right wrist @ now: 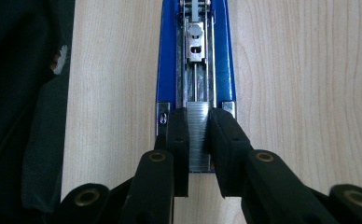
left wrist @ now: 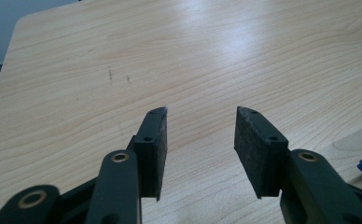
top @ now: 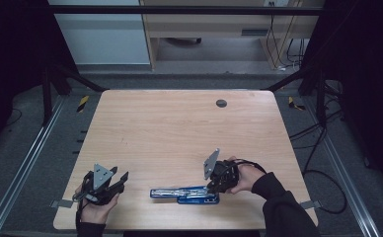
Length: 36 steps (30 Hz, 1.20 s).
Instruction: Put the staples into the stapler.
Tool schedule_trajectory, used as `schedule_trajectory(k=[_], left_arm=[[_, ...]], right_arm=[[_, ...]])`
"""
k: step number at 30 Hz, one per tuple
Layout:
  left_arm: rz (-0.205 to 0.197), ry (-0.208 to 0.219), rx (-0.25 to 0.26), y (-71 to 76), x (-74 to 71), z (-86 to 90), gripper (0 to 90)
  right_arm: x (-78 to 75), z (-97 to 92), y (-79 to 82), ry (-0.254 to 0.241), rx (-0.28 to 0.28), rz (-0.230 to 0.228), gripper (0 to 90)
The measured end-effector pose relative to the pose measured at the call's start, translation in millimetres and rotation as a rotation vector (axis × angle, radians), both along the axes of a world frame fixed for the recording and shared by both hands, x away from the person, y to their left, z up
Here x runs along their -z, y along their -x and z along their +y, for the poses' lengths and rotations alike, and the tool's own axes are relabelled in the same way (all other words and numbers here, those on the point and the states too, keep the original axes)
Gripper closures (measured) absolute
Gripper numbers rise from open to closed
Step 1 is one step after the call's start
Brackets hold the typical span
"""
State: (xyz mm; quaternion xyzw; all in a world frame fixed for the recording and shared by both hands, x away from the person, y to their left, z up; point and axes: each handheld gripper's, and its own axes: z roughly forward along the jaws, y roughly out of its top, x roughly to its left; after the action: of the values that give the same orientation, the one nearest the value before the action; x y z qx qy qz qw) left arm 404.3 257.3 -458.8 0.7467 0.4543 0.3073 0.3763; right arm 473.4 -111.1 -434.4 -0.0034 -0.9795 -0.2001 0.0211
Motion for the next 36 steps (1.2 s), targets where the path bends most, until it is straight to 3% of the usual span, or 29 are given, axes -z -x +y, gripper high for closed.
schedule_trajectory(k=[36], left_arm=[[0.001,-0.002,0.0,-0.1,0.0,0.0,54.4]], right_arm=[[4.9,5.6,0.9,0.003,-0.007,-0.011,77.0]])
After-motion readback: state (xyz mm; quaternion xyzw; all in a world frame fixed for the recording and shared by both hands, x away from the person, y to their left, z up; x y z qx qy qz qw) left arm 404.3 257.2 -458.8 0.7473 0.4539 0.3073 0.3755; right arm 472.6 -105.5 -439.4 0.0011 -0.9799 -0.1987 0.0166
